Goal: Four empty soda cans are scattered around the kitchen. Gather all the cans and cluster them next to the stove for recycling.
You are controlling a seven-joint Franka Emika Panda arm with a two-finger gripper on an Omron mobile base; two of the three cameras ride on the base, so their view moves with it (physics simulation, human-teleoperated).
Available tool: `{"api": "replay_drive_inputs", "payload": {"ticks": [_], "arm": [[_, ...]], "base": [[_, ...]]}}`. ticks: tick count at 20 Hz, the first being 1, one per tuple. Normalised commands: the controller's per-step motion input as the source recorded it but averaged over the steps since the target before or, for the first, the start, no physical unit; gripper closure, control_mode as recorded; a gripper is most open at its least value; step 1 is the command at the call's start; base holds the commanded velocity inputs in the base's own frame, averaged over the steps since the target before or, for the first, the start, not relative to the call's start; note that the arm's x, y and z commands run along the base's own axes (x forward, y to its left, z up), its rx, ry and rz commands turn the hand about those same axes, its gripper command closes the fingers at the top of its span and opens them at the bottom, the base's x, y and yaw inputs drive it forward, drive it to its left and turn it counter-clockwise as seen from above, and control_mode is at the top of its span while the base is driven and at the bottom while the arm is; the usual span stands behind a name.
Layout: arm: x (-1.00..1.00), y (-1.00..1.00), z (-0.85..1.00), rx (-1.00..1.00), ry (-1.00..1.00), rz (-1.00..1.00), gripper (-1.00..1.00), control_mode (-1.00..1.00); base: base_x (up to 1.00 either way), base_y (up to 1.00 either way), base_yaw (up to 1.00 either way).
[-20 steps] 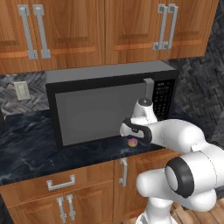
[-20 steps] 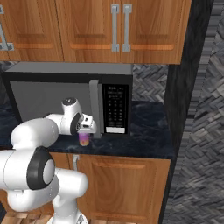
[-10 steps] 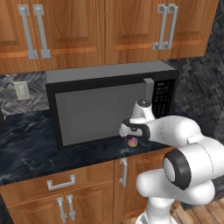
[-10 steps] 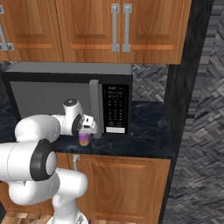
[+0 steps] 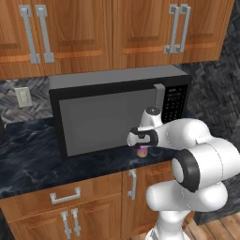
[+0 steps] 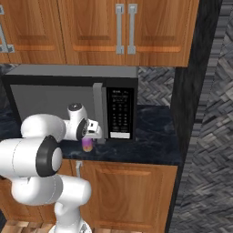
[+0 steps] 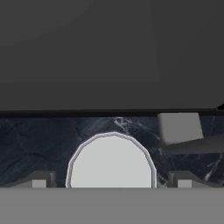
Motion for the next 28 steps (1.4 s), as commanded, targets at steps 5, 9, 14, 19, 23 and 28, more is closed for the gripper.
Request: {"api": "replay_drive_inputs", "payload": {"ticks": [5, 9, 14, 19, 23, 28], "arm": [[0.10, 0.00, -0.09, 0.00, 0.00, 0.00, -1.00, -1.00], [0.06, 0.00, -0.09, 0.00, 0.00, 0.00, -1.00, -1.00], [0.02, 0.00, -0.07, 0.00, 0.00, 0.00, -1.00, -1.00], [0.04, 0.00, -0.08, 0.00, 0.00, 0.00, -1.00, -1.00], [0.00, 0.04, -0.04, -0.02, 0.00, 0.00, 1.00, -1.00], [0.00, 0.02, -0.04, -0.02, 0.00, 0.00, 1.00, -1.00]], "base": [[0.00, 0.00, 0.00], [0.00, 0.00, 0.00], [0.00, 0.00, 0.00], [0.00, 0.00, 0.00], [0.00, 0.00, 0.00], [0.00, 0.00, 0.00]]}}
